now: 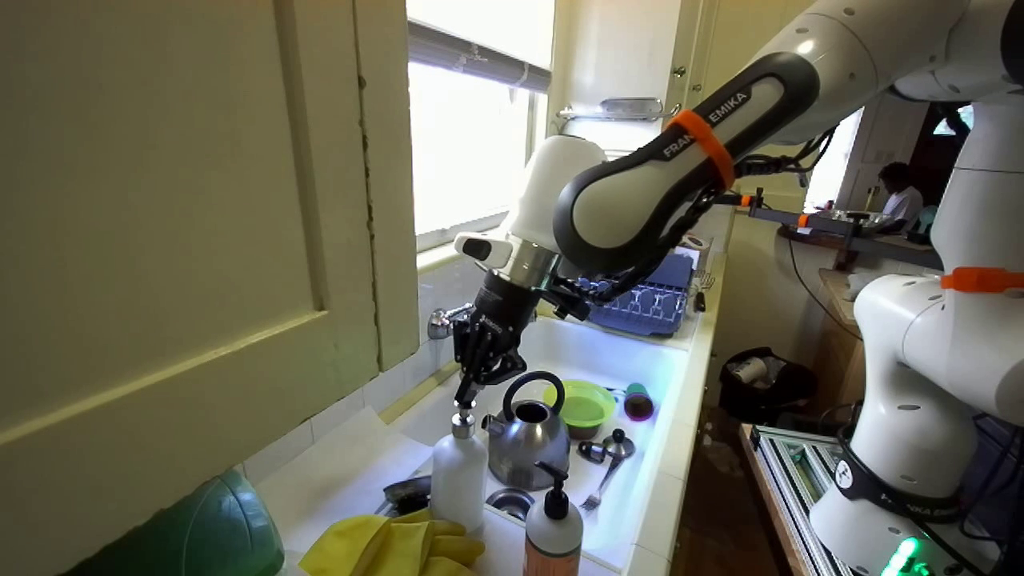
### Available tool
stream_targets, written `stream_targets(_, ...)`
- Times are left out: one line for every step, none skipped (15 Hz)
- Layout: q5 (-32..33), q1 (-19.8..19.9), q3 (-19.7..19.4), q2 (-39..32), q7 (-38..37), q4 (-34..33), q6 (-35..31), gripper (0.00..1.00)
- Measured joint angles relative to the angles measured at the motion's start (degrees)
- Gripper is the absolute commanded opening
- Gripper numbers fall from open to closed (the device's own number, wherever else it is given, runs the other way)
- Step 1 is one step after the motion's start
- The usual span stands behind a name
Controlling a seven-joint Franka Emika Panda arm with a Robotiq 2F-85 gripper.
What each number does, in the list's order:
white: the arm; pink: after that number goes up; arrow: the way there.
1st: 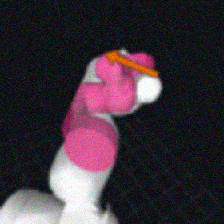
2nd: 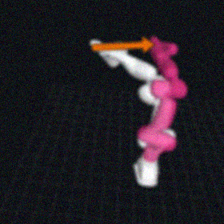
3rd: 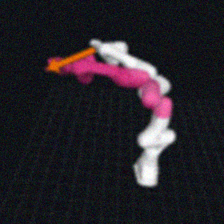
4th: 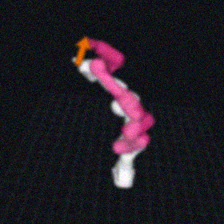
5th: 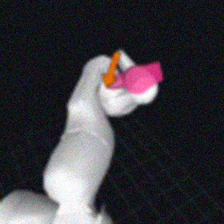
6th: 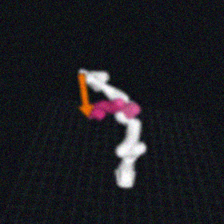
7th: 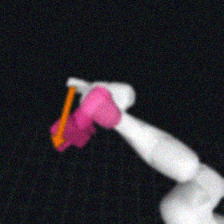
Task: Press the top of the white bottle
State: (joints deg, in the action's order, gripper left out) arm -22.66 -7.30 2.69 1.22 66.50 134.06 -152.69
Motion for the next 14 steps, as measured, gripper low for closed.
stream_targets(0.16,0.14,0.00,0.21,0.00,0.36,0.00,0.00)
stream_targets(0.18,0.26,0.00,0.39,0.00,0.61,0.00,0.00)
stream_targets(0.18,0.35,0.00,0.53,0.04,0.79,0.00,0.00)
stream_targets(0.18,0.45,0.00,0.62,0.06,0.92,0.00,0.00)
stream_targets(0.18,0.51,0.00,0.66,0.07,1.02,0.00,0.00)
stream_targets(0.18,0.54,0.00,0.68,0.12,1.10,0.00,0.00)
stream_targets(0.18,0.56,-0.01,0.68,0.19,1.14,0.00,0.00)
stream_targets(0.18,0.58,-0.01,0.68,0.25,1.17,0.00,0.00)
stream_targets(0.18,0.58,-0.01,0.68,0.27,1.17,0.00,0.00)
stream_targets(0.15,0.58,-0.01,0.68,0.27,1.17,0.00,0.00)
stream_targets(0.07,0.58,-0.01,0.67,0.27,1.17,0.00,0.00)
stream_targets(-0.11,0.58,-0.01,0.67,0.31,1.16,0.00,0.00)
stream_targets(-0.40,0.57,-0.01,0.66,0.39,1.14,0.00,0.00)
stream_targets(-1.00,0.53,0.00,0.61,0.72,1.08,0.00,0.00)
